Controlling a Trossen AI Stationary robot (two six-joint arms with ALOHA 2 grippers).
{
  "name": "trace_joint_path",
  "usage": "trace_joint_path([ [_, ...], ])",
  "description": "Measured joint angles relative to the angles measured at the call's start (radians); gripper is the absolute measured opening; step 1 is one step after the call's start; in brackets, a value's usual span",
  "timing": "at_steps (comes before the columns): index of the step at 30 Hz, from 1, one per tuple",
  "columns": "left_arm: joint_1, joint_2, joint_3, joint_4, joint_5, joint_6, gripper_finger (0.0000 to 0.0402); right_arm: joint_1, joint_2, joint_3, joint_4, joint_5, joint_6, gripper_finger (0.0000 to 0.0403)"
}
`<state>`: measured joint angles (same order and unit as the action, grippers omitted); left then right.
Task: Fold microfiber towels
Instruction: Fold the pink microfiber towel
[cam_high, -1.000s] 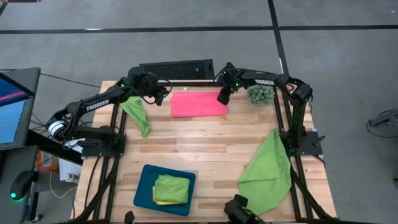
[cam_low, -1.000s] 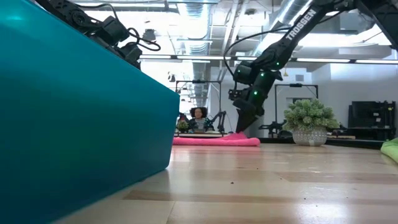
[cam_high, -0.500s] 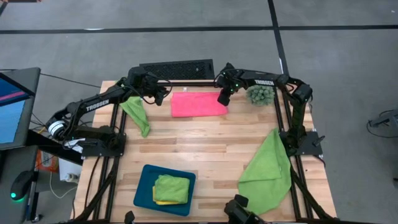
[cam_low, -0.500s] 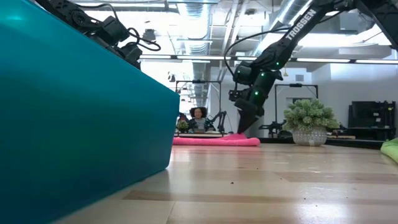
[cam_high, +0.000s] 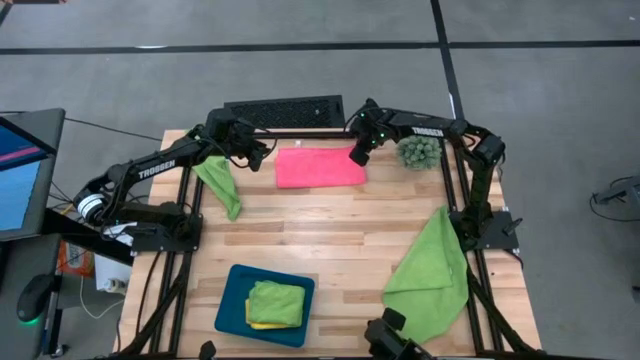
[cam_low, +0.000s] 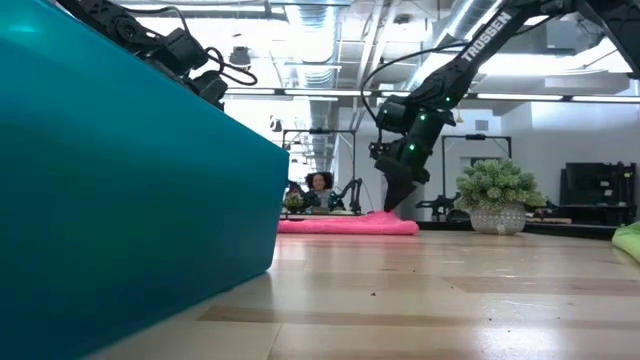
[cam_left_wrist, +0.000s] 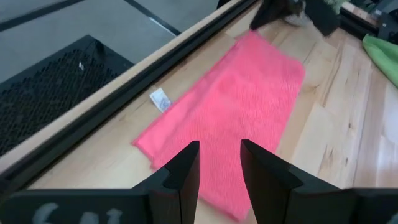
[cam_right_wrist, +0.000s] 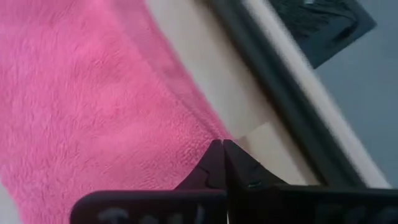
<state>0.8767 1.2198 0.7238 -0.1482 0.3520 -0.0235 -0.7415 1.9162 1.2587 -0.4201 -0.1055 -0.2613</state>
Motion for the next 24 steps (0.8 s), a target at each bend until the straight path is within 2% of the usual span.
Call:
trace_joint_path([
  [7, 0.0, 0.0, 0.0, -0.02, 0.0, 0.003, 0.0107, -0.035, -0.016, 0.0, 0.025, 0.008, 0.077, 0.0003],
  [12, 0.0, 0.0, 0.0, -0.02, 0.0, 0.001, 0.0107, -0.027, -0.004, 0.0, -0.056, 0.009, 0.002, 0.0003],
  [15, -0.004, 0.0, -0.006, -0.02, 0.0, -0.014, 0.0107, -0.023, 0.004, -0.027, -0.037, 0.02, 0.067, 0.0002],
  [20, -0.015, 0.025, -0.058, 0.016, -0.027, -0.026, 0.0107, -0.015, 0.004, -0.041, 0.01, 0.133, 0.131, 0.0003],
  [24, -0.019, 0.077, -0.069, 0.086, -0.007, -0.055, 0.0107, -0.015, 0.003, -0.037, 0.034, 0.123, 0.125, 0.0004],
])
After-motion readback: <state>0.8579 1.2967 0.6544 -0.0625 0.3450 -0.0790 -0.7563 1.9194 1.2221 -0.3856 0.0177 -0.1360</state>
